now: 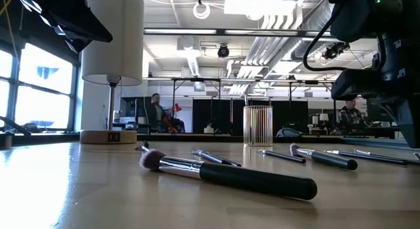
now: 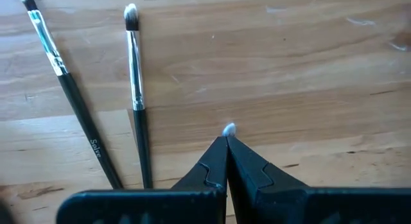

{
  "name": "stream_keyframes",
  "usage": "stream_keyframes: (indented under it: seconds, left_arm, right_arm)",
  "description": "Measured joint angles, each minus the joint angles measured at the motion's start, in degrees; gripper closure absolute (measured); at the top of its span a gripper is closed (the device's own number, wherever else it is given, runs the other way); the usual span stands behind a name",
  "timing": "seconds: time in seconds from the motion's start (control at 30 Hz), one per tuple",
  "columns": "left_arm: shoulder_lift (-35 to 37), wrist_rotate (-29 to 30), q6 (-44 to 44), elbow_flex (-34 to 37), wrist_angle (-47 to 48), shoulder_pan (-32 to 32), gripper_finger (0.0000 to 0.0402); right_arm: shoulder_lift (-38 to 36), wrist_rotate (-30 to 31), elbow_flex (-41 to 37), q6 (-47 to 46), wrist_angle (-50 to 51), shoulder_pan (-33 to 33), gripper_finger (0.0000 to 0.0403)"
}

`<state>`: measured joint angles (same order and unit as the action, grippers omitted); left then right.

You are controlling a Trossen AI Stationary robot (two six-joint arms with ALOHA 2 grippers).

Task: Put items in baskets/containers
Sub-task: Put the silver eyeshadow brush into the yellow container

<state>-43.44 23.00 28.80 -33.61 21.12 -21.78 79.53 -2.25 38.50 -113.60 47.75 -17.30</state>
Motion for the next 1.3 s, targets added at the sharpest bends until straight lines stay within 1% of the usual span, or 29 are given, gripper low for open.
stream_keyframes:
  seconds: [0.1,0.17,0.43,0.5,0.6,0.7,0.8,0.9,1.0,1.03,1.13,1.17,1.23,1.3]
  left_arm:
    - [0.0,0.0,0.02,0.0,0.02,0.0,0.0401]
    - [0.0,0.0,0.0,0.0,0.02,0.0,0.0401]
    - [0.0,0.0,0.0,0.0,0.01,0.0,0.0401]
    - [0.0,0.0,0.0,0.0,0.02,0.0,0.0401]
    - [0.0,0.0,0.0,0.0,0.01,0.0,0.0401]
    - [0.0,0.0,0.0,-0.01,-0.01,0.0,0.0401]
    - [0.0,0.0,0.0,-0.02,-0.02,0.0,0.0401]
    - [0.0,0.0,0.0,-0.02,-0.02,0.0,0.0401]
    - [0.01,-0.01,0.0,-0.02,0.02,0.0,0.0401]
    - [0.0,-0.02,0.0,-0.02,-0.04,0.0,0.0401]
    - [0.0,-0.01,0.0,-0.02,-0.04,0.01,0.0401]
    - [0.0,0.0,0.0,-0.02,-0.06,0.0,0.0401]
    - [0.01,0.0,0.0,-0.02,-0.2,0.02,0.0401]
    - [0.02,0.25,-0.01,-0.02,-0.52,0.0,0.0401]
  right_arm:
    - [0.02,0.07,0.0,-0.11,0.02,0.0,0.0399]
    - [0.02,0.01,0.0,-0.9,0.05,0.0,0.0386]
    - [0.05,-1.26,0.0,-2.08,0.37,0.02,0.0281]
    - [0.41,-1.35,0.0,-2.12,0.23,0.02,0.0265]
    - [2.0,-1.61,0.02,-2.13,-0.36,0.02,0.0256]
    - [4.75,-1.59,0.06,-2.12,-0.73,0.04,0.0261]
    - [7.15,-1.61,0.33,-1.97,-1.84,0.04,0.028]
    - [8.54,-1.1,0.42,-0.13,-3.67,0.04,0.0322]
    - [8.51,0.02,0.39,1.9,-4.93,0.04,0.0383]
    - [8.11,0.39,0.28,2.8,-5.08,-0.07,0.0391]
    - [6.24,1.17,0.26,5.93,-5.31,-0.28,0.0389]
    - [5.4,2.16,0.38,7.22,-4.96,-0.55,0.0394]
    - [2.56,7.66,0.92,9.06,-5.14,-1.2,0.0398]
    - [-1.9,13.89,1.27,10.67,-5.65,-2.11,0.0397]
